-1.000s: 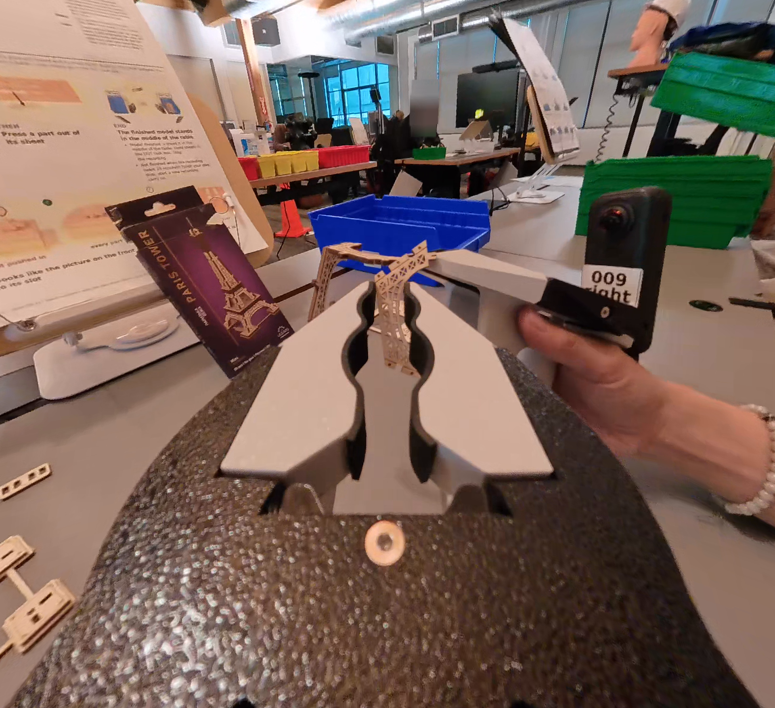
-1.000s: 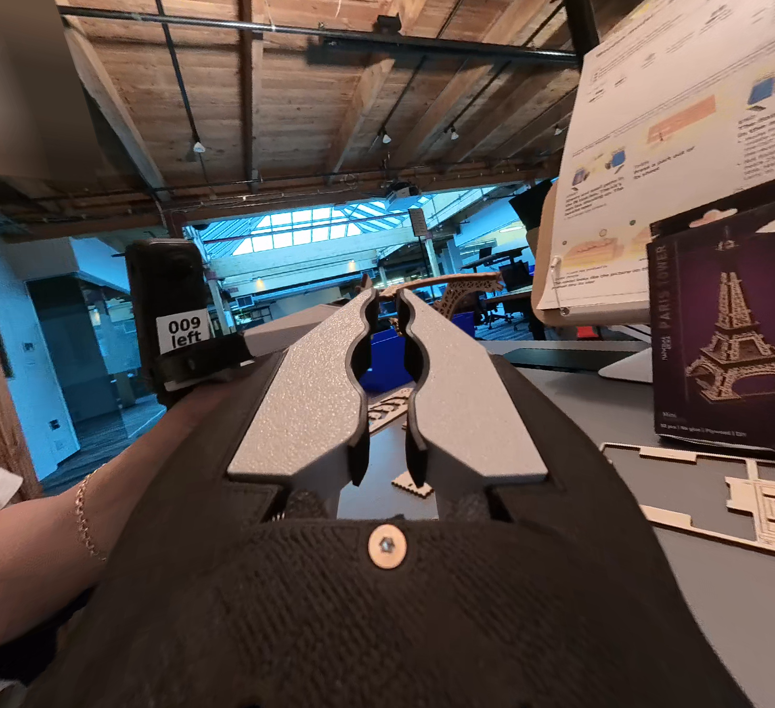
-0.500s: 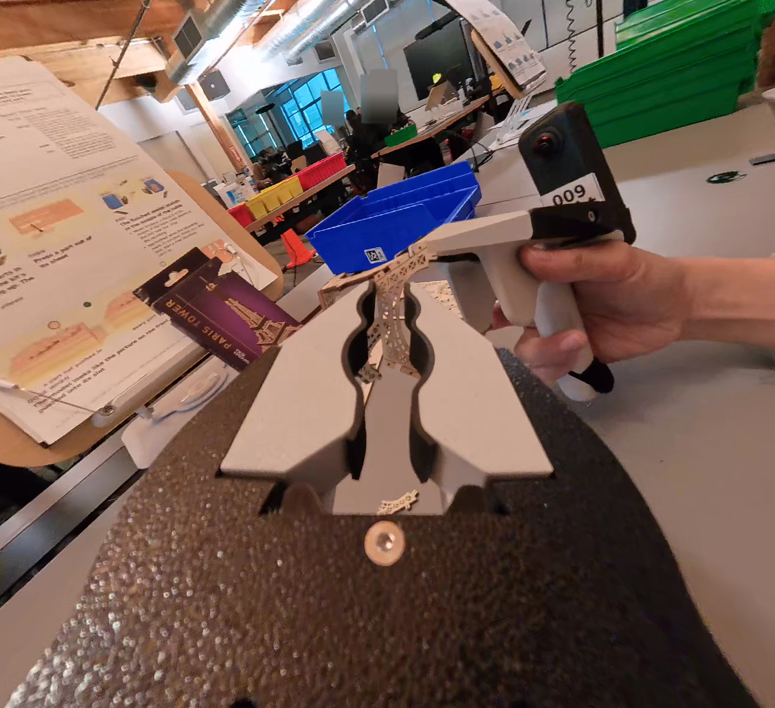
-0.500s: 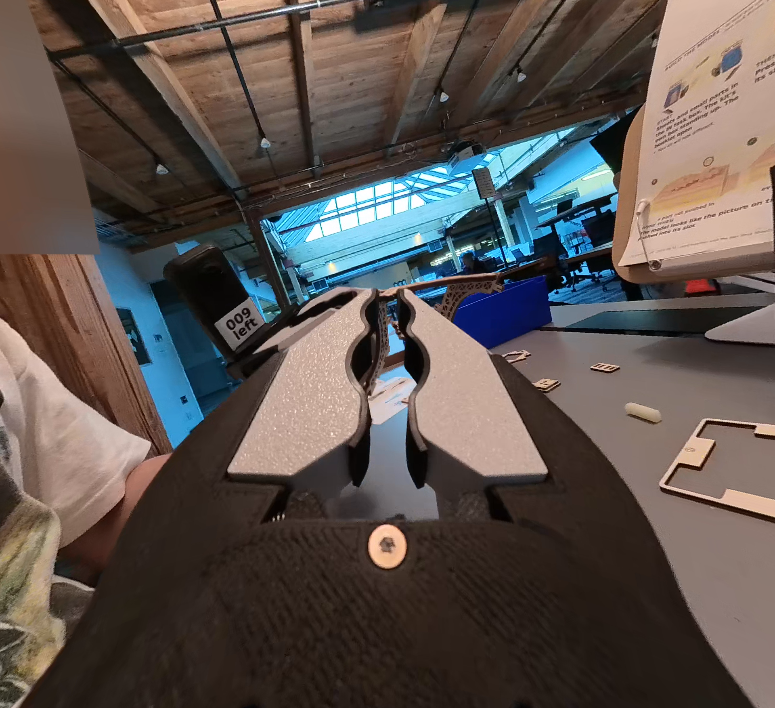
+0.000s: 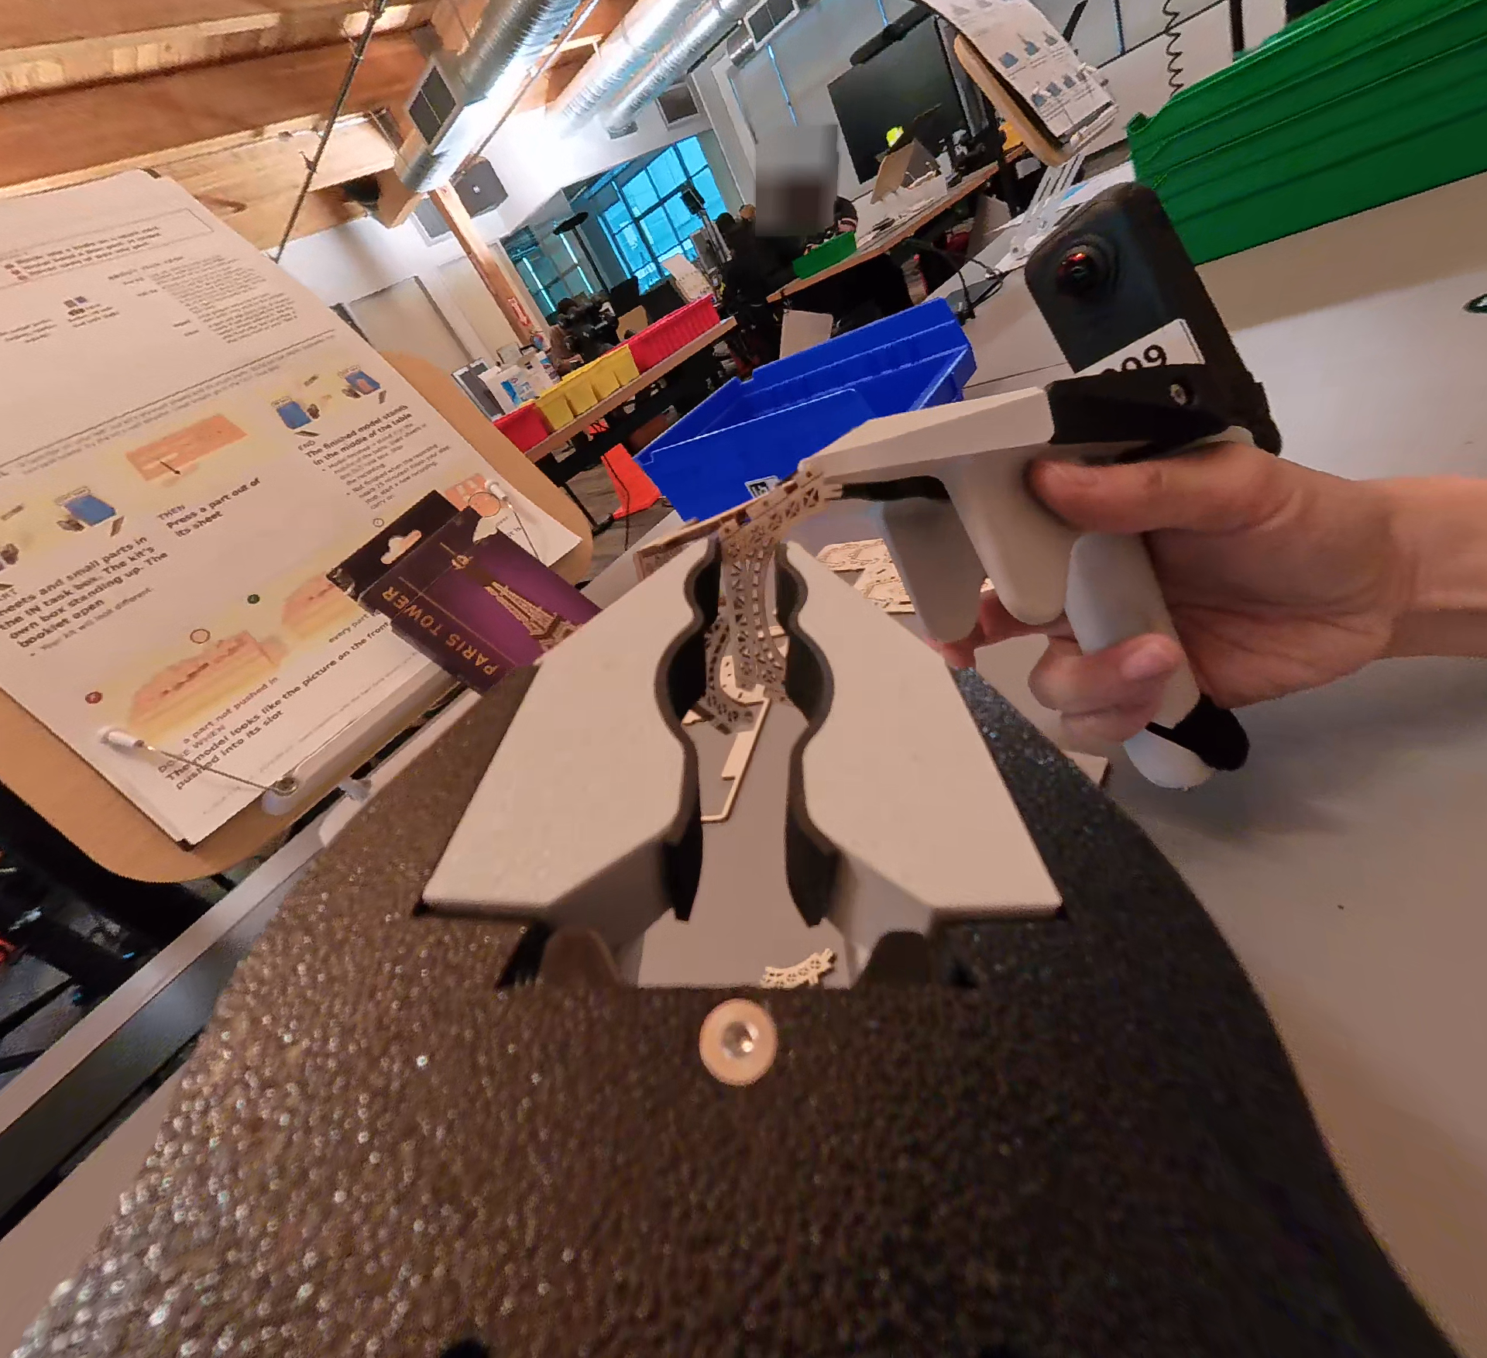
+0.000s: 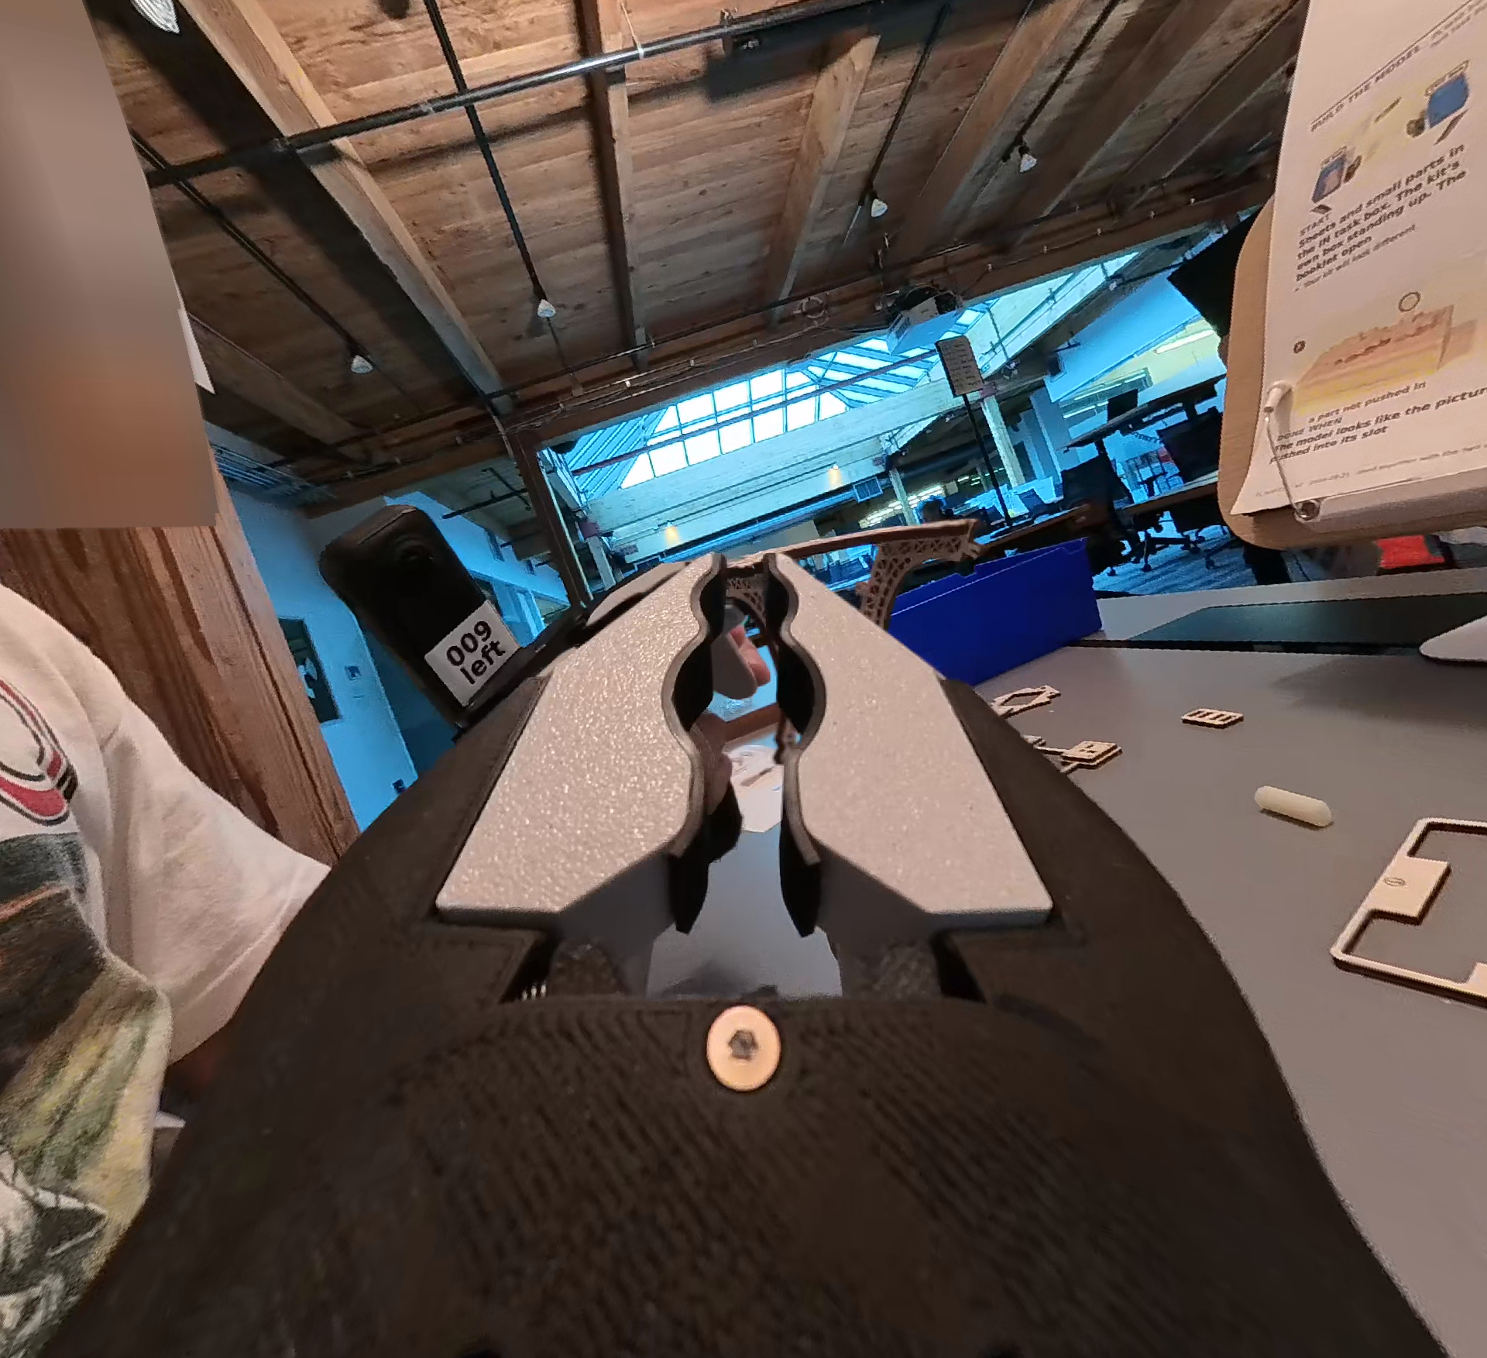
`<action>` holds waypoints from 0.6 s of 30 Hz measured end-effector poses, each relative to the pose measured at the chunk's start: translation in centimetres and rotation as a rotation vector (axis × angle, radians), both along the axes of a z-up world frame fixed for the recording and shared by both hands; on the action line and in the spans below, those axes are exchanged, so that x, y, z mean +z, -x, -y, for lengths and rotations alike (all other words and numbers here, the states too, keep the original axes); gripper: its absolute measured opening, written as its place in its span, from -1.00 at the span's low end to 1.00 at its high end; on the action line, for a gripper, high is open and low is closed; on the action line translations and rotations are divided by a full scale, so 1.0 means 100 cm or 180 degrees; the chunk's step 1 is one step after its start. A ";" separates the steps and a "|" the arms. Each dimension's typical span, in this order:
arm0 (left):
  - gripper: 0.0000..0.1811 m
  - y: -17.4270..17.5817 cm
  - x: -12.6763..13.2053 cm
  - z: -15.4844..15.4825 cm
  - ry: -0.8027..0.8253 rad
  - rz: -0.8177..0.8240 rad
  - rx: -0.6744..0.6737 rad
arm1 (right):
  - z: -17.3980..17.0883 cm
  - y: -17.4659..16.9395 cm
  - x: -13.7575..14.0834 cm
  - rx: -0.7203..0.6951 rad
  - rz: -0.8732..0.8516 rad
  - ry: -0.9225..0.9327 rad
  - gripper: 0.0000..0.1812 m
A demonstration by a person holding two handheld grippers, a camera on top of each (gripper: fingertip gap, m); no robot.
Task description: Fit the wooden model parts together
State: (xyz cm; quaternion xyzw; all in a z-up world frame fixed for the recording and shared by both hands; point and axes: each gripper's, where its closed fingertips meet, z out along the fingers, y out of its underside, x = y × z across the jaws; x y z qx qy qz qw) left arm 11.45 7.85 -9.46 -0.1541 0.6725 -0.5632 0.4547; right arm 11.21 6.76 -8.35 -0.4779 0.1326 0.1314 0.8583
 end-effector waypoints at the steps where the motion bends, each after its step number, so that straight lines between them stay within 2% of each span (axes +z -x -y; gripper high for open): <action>1: -0.89 0.000 0.000 -0.001 -0.0023 0.0027 0.0033 | -0.001 0.001 -0.001 0.0005 0.0011 0.0023 -0.93; 11: -0.88 -0.001 -0.003 -0.002 -0.0118 -0.0006 0.0053 | -0.004 0.003 -0.005 -0.0177 0.0299 0.0242 -0.93; 18: -0.88 0.000 -0.001 -0.003 -0.0034 -0.0061 -0.0017 | -0.008 0.004 -0.006 -0.0099 0.0220 0.0253 -0.93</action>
